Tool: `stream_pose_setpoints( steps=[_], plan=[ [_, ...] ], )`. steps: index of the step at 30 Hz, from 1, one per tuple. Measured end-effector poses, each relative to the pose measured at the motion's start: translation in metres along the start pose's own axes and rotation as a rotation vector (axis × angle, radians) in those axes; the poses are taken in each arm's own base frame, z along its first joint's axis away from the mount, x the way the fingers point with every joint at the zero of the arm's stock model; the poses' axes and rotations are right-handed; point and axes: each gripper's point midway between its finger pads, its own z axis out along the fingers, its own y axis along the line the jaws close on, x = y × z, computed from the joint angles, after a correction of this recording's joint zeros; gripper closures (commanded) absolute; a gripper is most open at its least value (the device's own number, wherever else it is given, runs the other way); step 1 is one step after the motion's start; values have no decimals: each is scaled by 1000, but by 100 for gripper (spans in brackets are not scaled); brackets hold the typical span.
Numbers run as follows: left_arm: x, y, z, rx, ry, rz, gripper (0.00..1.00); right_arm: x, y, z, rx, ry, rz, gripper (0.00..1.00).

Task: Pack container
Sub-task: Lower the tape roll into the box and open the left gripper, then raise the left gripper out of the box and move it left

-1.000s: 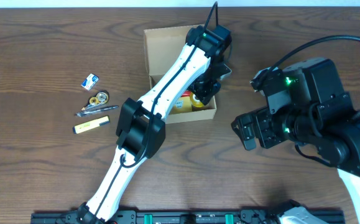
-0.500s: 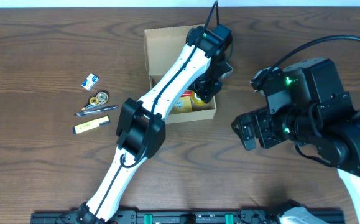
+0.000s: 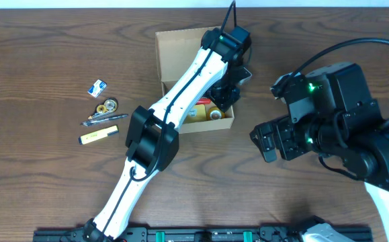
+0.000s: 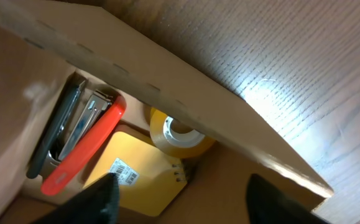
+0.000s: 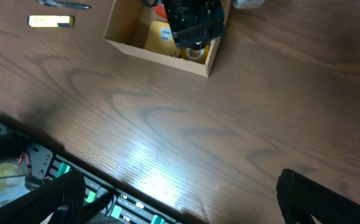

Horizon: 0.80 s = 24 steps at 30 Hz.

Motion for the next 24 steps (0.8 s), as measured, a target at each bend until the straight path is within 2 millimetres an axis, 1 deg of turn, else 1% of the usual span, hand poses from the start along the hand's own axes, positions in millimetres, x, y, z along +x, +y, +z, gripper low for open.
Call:
stream_pose_setpoints(
  steps=[1, 2, 4, 7, 9, 12, 15, 17, 19, 22, 24],
  plan=[
    [0, 0, 0, 0, 1, -8, 46, 0, 0, 0, 0, 0, 0, 1],
    [0, 0, 0, 0, 2, -19, 53, 0, 0, 0, 0, 0, 0, 1],
    [5, 1, 0, 4, 17, -41, 71, 0, 0, 0, 0, 0, 0, 1],
    [13, 5, -4, 9, 40, -98, 94, 0, 0, 0, 0, 0, 0, 1],
    [14, 14, -14, 6, 25, -143, 94, 0, 0, 0, 0, 0, 0, 1],
    [11, 35, -35, -8, -41, -230, 94, 0, 0, 0, 0, 0, 0, 1],
    [16, 56, -67, -33, -120, -317, 94, 0, 0, 0, 0, 0, 0, 1],
    [23, 72, -93, -73, -175, -380, 94, 0, 0, 0, 0, 0, 0, 1],
    [38, 91, -130, -143, -245, -473, 94, 0, 0, 0, 0, 0, 0, 1],
    [60, 111, -166, -227, -305, -589, 94, 0, 0, 0, 0, 0, 0, 1],
    [76, 122, -182, -278, -324, -668, 94, 0, 0, 0, 0, 0, 0, 1]
  ],
)
